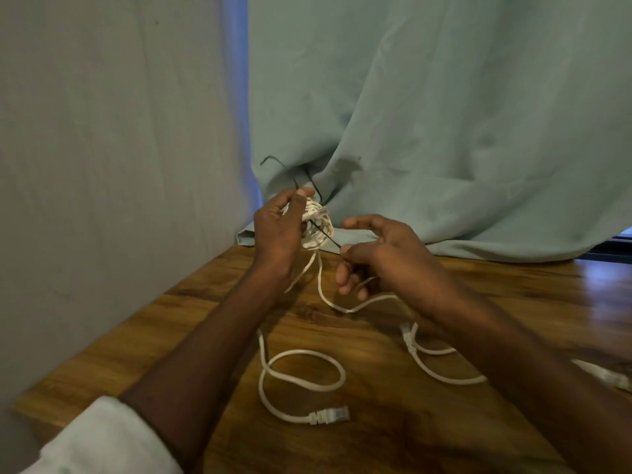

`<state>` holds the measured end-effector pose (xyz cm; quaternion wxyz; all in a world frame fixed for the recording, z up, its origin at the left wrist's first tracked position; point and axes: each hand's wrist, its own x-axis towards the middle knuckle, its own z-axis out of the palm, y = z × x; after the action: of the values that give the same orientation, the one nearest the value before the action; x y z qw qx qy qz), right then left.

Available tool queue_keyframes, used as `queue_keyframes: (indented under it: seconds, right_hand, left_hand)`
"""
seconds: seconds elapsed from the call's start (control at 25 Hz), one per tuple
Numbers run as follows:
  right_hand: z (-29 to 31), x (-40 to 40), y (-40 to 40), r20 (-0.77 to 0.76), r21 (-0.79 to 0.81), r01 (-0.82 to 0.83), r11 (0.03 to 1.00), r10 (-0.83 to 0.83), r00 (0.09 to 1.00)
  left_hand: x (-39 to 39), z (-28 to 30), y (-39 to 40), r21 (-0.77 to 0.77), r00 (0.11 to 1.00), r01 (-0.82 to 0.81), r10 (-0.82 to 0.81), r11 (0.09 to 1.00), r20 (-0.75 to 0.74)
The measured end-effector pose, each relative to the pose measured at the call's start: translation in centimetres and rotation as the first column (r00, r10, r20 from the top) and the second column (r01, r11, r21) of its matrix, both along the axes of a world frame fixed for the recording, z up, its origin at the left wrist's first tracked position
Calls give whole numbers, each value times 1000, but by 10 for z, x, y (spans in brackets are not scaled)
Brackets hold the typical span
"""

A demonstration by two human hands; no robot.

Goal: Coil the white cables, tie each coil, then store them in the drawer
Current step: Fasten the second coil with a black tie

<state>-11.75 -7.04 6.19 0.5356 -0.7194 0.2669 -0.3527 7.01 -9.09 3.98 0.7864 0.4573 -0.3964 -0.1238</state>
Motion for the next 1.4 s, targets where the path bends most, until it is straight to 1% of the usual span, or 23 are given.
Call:
queue_keyframes:
  seconds: [0.08,0.16,0.28,0.56,0.68,0.84,0.96,1.08,1.16,1.24,1.28,1.32,1.4]
  right_hand:
    - [3,-4,-6,68,42,-56,998,53,996]
    - [4,-9,-13,115,72,-112,991,103,988]
    - [6,-14,-21,136,88,-148,985,136,981]
    - [3,-19,-32,47,80,-250,965,247,968]
    - [4,-19,-33,25,49,-272,961,271,962]
    - [4,-20,-34,-5,-13,-301,953,301,953]
    - [3,-20,-35,-58,-123,-253,960,248,967]
    - [1,-18,-32,-69,-288,-116,951,100,993]
    - [-4,-16,-33,-32,-427,13,904,-29,999]
    - [-8,-14,-37,15,-564,127,816,-143,990]
    - [-9,-14,-39,36,-600,160,784,-173,984]
    - [-8,-14,-41,57,-603,171,779,-172,983]
    - [-7,-15,-41,109,-536,145,832,-101,989]
  left_hand:
    - [-2,-1,1,30,999,25,-24,999,-36]
    - [-3,-1,1,43,990,77,-72,996,-121]
    - [-2,1,5,51,965,151,-136,987,-222]
    - [-5,3,8,72,961,132,-110,989,-254]
    - [-4,3,6,74,965,116,-95,991,-243]
    - [-2,2,7,79,958,147,-123,986,-258]
    - [-2,2,8,108,961,162,-132,981,-241]
    - [-4,2,8,129,962,162,-128,978,-241]
    - [-3,2,6,133,963,157,-122,979,-239]
    - [-2,2,5,133,961,161,-125,978,-246]
    - [-2,2,6,135,960,164,-126,977,-251]
    - [-2,2,6,137,959,166,-127,977,-254]
    - [-3,2,6,128,956,176,-138,976,-259]
